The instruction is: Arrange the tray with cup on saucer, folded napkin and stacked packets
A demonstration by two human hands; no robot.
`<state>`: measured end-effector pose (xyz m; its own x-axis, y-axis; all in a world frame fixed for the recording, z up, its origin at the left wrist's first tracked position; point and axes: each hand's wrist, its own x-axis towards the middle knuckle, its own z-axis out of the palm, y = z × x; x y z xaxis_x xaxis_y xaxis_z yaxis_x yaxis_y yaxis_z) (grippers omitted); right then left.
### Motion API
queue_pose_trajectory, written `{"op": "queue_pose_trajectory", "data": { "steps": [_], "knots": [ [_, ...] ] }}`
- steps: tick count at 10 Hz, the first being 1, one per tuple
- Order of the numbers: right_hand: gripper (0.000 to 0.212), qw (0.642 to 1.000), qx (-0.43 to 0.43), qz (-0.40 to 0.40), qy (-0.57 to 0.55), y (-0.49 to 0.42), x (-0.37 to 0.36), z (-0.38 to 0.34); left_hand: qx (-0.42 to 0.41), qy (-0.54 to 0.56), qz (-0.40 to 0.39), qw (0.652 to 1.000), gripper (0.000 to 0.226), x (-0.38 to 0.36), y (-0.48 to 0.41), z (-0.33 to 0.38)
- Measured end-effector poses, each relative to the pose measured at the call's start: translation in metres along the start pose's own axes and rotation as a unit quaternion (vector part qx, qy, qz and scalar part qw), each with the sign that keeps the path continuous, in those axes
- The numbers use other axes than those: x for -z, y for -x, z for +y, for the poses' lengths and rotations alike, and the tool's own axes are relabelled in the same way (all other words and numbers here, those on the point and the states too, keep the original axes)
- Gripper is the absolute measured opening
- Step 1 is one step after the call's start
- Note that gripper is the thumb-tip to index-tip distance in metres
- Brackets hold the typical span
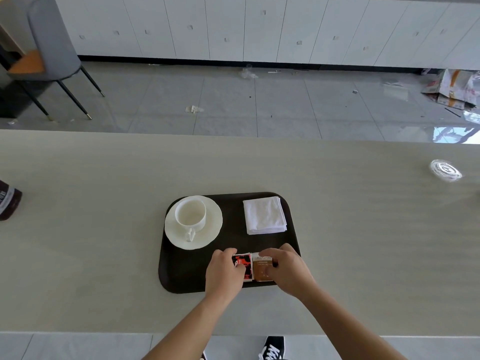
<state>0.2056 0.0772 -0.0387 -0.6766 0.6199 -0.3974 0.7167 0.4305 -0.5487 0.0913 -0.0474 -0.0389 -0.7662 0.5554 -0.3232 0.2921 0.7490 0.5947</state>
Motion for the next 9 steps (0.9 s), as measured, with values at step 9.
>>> {"op": "queue_pose_trajectory", "data": {
  "steps": [9],
  "knots": [
    [0.042, 0.999, -0.012, 0.033, -0.006, 0.004, 0.017, -0.005, -0.024, -0.007, 0.002, 1.0, 0.048, 0.02, 0.006, -0.004]
  ]
}}
